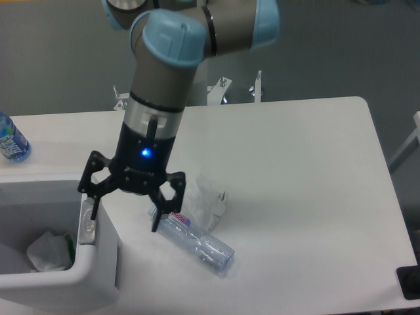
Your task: Open the trash can
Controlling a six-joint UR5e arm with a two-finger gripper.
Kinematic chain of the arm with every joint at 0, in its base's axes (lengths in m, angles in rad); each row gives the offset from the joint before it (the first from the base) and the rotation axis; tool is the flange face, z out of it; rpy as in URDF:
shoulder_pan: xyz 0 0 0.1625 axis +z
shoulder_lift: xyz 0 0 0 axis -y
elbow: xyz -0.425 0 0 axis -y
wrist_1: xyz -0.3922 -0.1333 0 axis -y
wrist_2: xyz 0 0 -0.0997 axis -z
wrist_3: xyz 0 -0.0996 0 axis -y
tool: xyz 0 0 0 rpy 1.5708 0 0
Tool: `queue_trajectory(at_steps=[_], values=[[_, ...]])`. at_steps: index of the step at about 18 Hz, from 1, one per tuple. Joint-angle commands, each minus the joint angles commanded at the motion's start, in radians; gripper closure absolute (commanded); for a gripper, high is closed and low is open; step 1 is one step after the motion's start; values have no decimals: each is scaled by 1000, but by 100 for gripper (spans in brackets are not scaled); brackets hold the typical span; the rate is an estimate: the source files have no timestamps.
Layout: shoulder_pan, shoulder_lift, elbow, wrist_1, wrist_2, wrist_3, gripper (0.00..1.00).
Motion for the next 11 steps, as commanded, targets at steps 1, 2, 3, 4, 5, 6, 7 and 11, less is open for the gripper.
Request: queue_trajectory(at_steps=[1, 2, 3, 4, 5, 6, 7, 11], values=[[14, 2, 11, 0, 6, 25, 0], [35, 12, 15, 0, 6, 55, 0], [58, 27, 12, -2, 6, 95, 0], [77, 37, 8, -2, 6, 145, 0], [97, 44, 3, -3, 6, 190, 0], [121, 55, -4, -6, 6, 218, 0], [140, 64, -12, -6, 8, 235, 0], [207, 81, -34, -14, 9, 365, 0]])
